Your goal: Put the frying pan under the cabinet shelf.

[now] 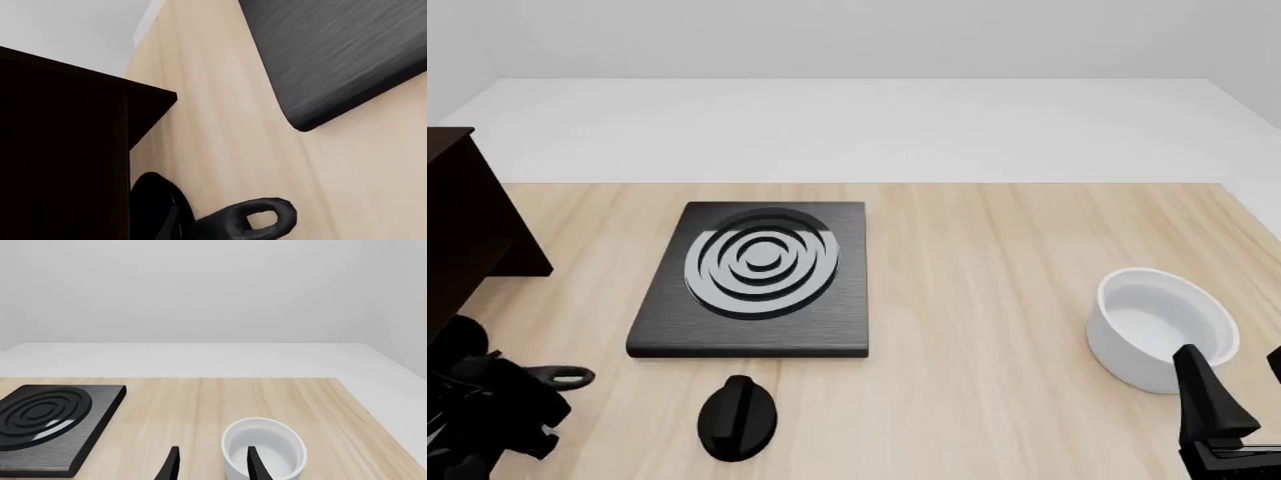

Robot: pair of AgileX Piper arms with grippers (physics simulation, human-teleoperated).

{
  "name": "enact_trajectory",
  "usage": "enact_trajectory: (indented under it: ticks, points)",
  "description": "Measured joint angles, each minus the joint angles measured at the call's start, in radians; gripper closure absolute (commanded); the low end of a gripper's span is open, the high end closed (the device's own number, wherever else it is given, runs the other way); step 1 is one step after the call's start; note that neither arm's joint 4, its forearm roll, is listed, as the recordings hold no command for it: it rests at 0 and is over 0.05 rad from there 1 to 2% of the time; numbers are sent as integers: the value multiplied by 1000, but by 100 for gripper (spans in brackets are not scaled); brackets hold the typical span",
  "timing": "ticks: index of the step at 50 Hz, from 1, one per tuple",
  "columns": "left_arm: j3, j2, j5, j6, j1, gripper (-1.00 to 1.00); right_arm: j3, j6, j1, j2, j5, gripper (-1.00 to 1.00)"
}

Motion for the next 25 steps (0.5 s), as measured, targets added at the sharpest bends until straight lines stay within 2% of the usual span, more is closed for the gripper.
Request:
enact_trajectory:
  ticks: [6,10,25]
  points:
    - [3,0,0,-11,-8,-100,0,0,0,0,0,-100]
    - [18,-36,34,6,-24,-100,0,0,0,0,0,-100]
    - [38,-382,462,38,-115,-100,0,0,0,0,0,-100]
